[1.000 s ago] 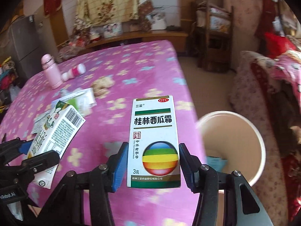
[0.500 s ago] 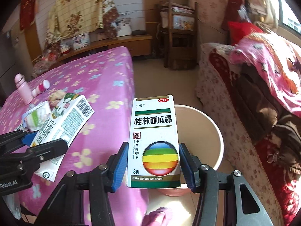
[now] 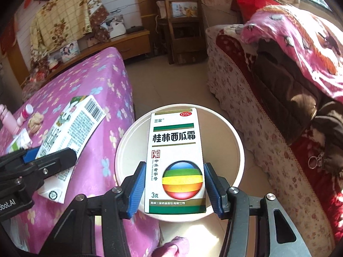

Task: Collect trash
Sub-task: 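Carry carton and medicine box over the white bucket and open both tools, then move both tools back over the remaining items on the table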

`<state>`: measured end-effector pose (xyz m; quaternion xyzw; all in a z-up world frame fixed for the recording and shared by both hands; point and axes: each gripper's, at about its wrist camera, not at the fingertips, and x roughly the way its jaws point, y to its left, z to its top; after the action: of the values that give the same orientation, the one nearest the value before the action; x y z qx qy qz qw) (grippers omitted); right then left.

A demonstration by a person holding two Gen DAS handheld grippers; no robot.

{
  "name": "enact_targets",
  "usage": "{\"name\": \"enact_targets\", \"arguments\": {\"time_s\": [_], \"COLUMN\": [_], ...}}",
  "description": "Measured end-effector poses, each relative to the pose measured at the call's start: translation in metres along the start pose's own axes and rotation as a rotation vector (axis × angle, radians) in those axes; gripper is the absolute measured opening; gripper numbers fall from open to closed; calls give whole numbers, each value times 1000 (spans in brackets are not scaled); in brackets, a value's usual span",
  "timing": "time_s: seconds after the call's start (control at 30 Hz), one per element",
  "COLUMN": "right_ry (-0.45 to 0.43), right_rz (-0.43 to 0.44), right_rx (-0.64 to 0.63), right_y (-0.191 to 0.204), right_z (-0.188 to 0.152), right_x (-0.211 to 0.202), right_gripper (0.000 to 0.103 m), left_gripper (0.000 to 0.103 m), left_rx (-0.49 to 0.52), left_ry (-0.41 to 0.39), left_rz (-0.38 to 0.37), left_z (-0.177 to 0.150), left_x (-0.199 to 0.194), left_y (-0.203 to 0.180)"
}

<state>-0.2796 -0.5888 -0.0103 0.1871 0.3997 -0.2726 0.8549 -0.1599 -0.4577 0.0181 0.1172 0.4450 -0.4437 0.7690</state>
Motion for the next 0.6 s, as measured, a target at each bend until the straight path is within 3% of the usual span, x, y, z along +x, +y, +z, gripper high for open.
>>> {"name": "enact_targets", "arguments": {"time_s": [0.13, 0.23, 0.6], "right_ry": [7, -3, -37], "right_rz": [23, 28, 15], "right_rx": [40, 48, 16], "right_y": [-6, -6, 10], "right_z": [2, 2, -5], "right_x": [11, 14, 1], "right_gripper": [67, 69, 70], "left_gripper": [54, 61, 62], "left_rx": [-22, -26, -12], "left_ry": [8, 0, -29], "left_rz": [3, 4, 9], "left_z": [1, 2, -6], "left_x": [5, 3, -16], "left_y": [6, 10, 16]}}
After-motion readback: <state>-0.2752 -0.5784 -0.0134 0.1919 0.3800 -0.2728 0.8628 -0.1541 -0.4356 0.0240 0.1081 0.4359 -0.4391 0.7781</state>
